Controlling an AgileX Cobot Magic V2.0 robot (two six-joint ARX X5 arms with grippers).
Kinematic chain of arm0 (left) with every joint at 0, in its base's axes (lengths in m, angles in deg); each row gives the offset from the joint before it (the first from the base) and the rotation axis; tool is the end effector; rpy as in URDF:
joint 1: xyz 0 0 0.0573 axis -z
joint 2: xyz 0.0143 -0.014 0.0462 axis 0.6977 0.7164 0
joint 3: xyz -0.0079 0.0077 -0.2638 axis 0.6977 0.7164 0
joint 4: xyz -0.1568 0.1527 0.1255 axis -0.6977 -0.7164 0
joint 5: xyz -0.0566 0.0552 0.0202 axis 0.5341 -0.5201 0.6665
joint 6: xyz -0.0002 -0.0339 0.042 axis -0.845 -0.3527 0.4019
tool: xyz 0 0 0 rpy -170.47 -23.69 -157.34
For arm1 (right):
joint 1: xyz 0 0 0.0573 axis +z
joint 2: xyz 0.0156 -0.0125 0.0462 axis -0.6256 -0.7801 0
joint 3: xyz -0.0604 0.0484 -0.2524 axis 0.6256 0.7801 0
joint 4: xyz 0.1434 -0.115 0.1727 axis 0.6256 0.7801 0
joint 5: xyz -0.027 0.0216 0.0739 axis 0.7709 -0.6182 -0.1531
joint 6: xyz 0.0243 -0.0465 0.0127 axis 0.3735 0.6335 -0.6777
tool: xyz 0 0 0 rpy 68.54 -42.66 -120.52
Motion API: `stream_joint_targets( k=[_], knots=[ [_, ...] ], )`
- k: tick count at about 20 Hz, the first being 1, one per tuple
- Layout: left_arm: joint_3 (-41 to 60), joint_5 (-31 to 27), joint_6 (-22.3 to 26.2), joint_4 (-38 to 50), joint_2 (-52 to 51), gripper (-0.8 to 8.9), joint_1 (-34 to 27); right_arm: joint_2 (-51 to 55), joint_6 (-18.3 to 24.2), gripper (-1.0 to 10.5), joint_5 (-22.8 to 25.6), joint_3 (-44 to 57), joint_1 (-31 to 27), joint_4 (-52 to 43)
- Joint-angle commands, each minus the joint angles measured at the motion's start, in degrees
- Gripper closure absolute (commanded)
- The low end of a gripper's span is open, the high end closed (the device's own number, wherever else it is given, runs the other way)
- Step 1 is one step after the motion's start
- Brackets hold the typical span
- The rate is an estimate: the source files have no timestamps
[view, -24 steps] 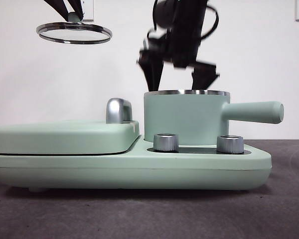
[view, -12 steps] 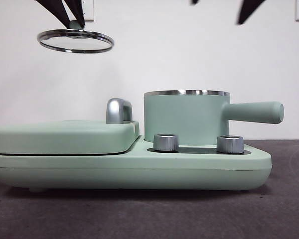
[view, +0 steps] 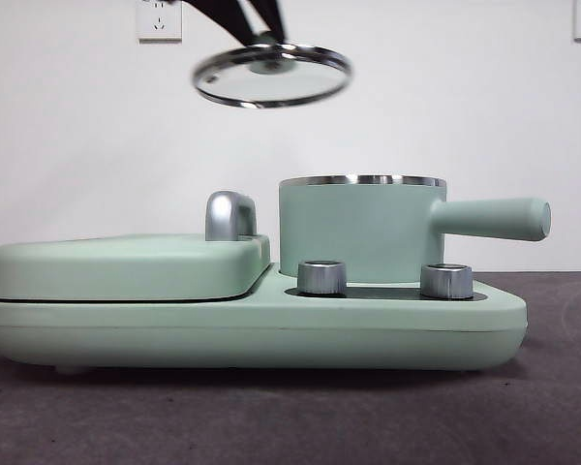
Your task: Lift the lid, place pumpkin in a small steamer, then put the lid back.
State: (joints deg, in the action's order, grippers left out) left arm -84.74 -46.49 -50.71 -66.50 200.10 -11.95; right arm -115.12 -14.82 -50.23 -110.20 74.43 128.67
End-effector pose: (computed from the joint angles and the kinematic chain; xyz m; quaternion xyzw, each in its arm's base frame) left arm 0.3267 -0.2129 0.4176 0.0941 0.4095 -0.3411 0.8409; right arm 0.0649 0.0488 0.3604 -0.0826 0.4378 0.2810 0.8500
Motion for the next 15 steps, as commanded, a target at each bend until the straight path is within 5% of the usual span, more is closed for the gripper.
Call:
stream_joint_targets(
  k=[1, 6, 15],
  knots=[
    [-1.55, 0.57, 0.28, 1.46, 3.61, 8.06, 3.23, 4.92, -1.11, 4.3, 0.48, 2.08, 0.48, 1.81],
    [-1.55, -0.02, 2.95, 5.88, 8.72, 8.05, 7.96, 16.59, -2.32, 4.3, -2.29, 7.76, 0.55, -13.29],
    [-1.55, -5.44, 4.20, 8.00, 13.31, 8.05, 9.81, 18.43, -2.12, 4.3, -2.01, 8.63, 0.52, -14.73]
  ],
)
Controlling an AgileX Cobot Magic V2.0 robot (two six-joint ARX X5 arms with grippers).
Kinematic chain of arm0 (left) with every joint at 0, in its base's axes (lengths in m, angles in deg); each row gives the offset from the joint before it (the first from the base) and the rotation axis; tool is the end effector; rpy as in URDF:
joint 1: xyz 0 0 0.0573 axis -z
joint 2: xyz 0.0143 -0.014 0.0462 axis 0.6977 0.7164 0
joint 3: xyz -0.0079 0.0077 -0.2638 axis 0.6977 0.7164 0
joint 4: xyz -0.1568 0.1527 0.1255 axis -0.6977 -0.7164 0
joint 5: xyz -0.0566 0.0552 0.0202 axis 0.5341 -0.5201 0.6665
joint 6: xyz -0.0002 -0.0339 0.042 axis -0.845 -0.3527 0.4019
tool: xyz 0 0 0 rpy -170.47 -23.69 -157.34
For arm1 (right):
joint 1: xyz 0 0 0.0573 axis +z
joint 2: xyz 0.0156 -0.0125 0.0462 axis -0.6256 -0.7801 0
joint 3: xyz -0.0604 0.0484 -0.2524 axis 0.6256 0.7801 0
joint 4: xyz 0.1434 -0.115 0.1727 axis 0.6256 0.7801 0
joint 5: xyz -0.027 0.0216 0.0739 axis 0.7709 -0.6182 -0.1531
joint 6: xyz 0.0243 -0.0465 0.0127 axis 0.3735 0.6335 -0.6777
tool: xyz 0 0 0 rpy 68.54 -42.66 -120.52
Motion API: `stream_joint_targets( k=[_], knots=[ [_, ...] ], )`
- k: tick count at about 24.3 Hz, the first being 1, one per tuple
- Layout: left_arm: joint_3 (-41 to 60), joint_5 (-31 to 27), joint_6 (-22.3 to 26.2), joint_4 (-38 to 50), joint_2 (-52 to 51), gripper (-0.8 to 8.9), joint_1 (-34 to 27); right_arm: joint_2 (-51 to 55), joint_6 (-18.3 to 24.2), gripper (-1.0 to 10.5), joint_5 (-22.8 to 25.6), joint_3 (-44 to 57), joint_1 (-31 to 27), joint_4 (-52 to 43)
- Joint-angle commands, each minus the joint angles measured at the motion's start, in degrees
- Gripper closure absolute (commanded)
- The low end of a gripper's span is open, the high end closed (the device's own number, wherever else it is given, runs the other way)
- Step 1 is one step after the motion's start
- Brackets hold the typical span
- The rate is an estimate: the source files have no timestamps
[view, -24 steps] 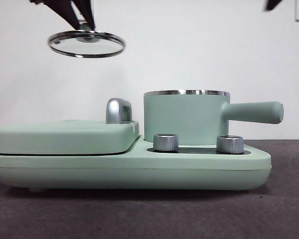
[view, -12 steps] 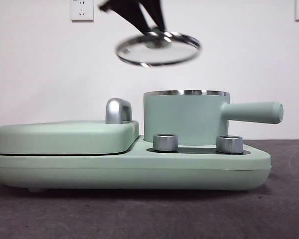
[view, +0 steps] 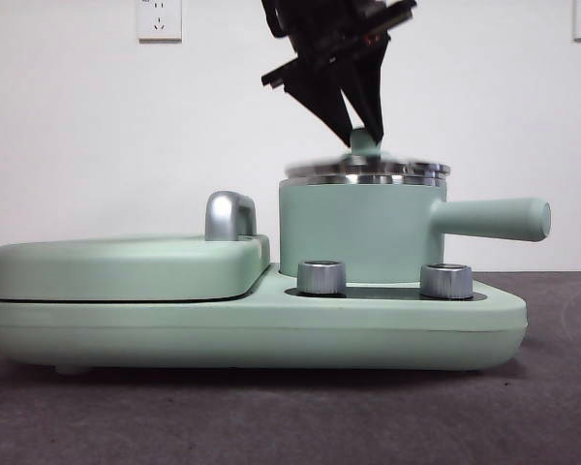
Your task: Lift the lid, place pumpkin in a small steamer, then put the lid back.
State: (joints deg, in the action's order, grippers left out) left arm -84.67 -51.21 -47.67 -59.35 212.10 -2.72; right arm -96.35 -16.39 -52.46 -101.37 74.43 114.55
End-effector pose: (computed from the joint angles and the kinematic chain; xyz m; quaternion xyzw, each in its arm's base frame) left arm 0.3406 -0.3057 0.3395 0.1765 0.4232 -0.3781 0.8043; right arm 0.0232 0.0202 0.3506 -0.0082 0.2568 0.3282 0.9090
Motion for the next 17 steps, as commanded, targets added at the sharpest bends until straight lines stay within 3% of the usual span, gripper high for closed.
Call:
stream_joint_targets(
  k=[1, 17],
  knots=[
    [-1.62, -0.72, 1.31, 0.87, 1.44, 8.05, 0.59, -0.35, -0.55, 4.3, 0.24, -0.20, 0.52, -0.61],
    [-1.81, -0.83, 1.22, -1.18, 1.44, 8.05, 0.94, -0.35, -1.62, 4.3, 1.31, -0.20, 0.52, -0.66]
  ],
)
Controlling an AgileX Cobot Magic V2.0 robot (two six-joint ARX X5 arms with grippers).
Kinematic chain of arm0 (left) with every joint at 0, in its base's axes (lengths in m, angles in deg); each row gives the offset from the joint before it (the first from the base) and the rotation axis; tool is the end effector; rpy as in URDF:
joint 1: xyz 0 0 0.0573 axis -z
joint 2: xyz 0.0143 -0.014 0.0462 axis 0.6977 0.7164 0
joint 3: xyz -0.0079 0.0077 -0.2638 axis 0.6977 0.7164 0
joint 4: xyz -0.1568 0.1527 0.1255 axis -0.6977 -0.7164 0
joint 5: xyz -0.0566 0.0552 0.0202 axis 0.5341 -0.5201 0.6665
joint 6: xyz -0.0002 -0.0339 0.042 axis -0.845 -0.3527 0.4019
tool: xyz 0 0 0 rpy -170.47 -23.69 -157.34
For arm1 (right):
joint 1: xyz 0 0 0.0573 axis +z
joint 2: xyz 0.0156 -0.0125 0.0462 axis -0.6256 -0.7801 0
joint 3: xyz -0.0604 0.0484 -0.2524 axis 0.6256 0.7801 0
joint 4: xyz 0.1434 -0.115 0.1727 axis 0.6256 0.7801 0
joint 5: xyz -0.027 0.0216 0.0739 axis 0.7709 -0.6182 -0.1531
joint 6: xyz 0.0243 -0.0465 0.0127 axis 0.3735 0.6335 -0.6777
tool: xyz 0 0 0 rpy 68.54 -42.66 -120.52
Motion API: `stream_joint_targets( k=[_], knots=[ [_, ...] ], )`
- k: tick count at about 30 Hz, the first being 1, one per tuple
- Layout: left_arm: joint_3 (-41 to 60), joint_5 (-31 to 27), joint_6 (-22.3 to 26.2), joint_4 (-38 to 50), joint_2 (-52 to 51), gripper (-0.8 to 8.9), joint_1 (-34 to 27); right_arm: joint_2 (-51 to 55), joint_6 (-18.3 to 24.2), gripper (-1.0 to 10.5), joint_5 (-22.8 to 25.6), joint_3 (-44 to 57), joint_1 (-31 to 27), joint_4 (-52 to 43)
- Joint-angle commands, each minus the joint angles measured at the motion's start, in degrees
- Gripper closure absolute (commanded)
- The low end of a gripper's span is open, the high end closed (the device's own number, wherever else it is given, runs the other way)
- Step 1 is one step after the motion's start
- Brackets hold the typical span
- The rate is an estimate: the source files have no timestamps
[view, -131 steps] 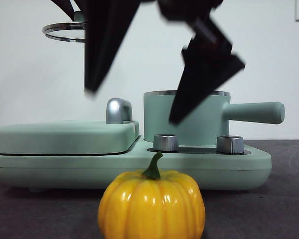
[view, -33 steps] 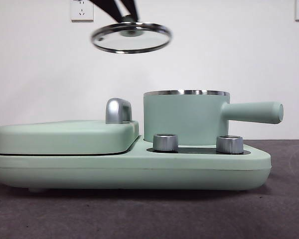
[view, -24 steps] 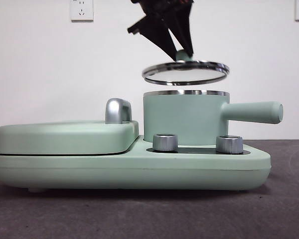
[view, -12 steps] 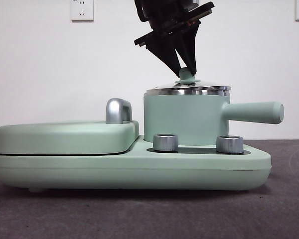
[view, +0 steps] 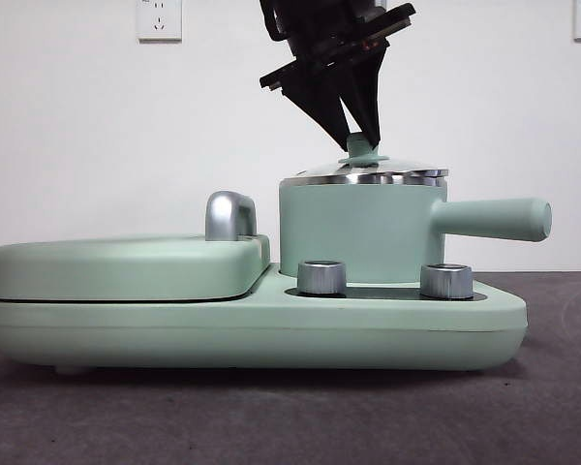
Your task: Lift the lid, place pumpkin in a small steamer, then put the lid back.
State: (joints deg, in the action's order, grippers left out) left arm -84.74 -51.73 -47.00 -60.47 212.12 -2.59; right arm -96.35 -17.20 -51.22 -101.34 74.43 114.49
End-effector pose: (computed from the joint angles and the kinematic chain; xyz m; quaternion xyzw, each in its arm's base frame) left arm 0.3389 -0.3053 0.3386 0.1861 0.4282 -0.3764 0.8002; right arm 0.0237 0.0198 0.3505 -0.0040 0.2575 0.3167 0.9129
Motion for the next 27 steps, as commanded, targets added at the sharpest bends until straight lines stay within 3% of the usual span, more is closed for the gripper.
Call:
stream_joint_targets(
  k=[1, 10, 27],
  knots=[
    [-1.75, -0.31, 0.46, -0.13, 1.42, 8.05, 0.81, -0.35, -0.81, 4.3, 0.07, -0.22, 0.52, -0.59],
    [-4.74, -2.43, -2.89, -2.01, 1.31, 8.05, 0.81, -0.35, -0.83, 4.3, 0.09, -0.22, 0.52, -1.49],
    [-5.05, -0.50, -2.45, -1.99, 2.54, 8.06, 0.96, -0.35, -1.05, 4.3, 0.04, -0.22, 0.52, -2.91]
  ],
)
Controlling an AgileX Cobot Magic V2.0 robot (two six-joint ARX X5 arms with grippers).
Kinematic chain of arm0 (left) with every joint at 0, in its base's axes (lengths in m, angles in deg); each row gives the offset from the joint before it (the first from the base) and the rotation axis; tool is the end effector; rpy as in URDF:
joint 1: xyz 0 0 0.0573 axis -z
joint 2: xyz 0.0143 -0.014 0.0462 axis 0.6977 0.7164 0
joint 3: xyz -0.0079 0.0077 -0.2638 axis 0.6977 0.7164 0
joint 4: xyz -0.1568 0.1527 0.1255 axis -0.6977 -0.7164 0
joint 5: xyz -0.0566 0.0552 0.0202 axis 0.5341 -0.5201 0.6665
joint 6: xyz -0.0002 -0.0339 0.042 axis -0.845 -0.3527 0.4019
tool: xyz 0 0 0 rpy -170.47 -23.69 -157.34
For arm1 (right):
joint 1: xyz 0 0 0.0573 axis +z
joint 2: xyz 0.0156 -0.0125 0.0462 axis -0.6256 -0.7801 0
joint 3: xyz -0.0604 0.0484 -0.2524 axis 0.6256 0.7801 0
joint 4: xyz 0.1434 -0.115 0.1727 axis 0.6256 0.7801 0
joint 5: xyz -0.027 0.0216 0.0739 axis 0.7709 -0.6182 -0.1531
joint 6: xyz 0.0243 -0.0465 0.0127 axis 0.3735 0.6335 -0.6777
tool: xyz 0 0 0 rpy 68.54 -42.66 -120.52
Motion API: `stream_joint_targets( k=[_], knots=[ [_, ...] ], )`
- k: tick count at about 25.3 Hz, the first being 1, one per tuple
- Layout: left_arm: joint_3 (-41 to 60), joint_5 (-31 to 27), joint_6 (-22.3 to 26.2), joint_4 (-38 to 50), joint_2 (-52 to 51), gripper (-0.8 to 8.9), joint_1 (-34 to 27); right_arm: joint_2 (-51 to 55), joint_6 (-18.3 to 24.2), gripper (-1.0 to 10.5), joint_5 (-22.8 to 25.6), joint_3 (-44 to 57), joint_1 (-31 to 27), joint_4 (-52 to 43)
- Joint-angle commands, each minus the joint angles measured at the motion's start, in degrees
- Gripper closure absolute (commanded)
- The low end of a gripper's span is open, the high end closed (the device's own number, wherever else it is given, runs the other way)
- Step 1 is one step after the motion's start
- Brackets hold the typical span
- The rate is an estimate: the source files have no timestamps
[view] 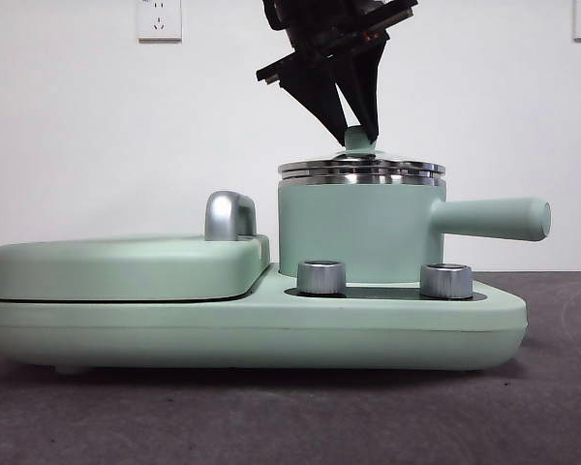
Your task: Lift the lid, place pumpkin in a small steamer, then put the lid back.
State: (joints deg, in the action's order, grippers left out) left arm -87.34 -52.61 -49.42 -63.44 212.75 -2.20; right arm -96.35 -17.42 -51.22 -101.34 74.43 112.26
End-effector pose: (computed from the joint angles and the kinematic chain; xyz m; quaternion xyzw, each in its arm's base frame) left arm 0.3353 -0.3056 0.3439 0.1765 0.4419 -0.3623 0.8014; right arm 0.0251 0.0208 0.3538 0.0031 0.2401 0.3190 0.9168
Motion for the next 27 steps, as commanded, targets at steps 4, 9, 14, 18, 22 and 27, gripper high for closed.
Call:
stream_joint_targets(
  k=[4, 9, 14, 18, 22, 27],
  knots=[
    [-2.45, 0.39, 0.00, 0.83, 2.62, 8.06, 0.81, -0.35, -1.05, 4.3, 0.04, -0.22, 0.52, -0.61],
    [-2.45, 0.37, -1.14, 0.94, 2.62, 6.74, 0.79, -0.35, -1.66, 4.3, 0.04, -0.22, 0.52, -0.46],
    [-2.47, 0.37, -3.91, -0.48, 0.48, 2.54, 0.79, -0.35, -1.70, 4.3, 0.04, -0.22, 0.52, -0.44],
    [-2.43, 0.35, -3.93, -6.01, -6.91, 2.54, 0.52, -0.35, -1.70, 4.3, 0.02, -0.22, 0.52, -0.46],
    [-0.59, 0.35, -5.95, -12.41, -14.88, 2.55, -1.97, -0.44, -1.68, 4.3, -1.25, -0.22, 0.55, -0.42],
    [17.70, -0.42, -5.99, -14.60, -33.03, 2.61, -4.33, -0.44, -1.66, 4.3, -6.16, -0.22, 0.55, -0.39]
  ],
)
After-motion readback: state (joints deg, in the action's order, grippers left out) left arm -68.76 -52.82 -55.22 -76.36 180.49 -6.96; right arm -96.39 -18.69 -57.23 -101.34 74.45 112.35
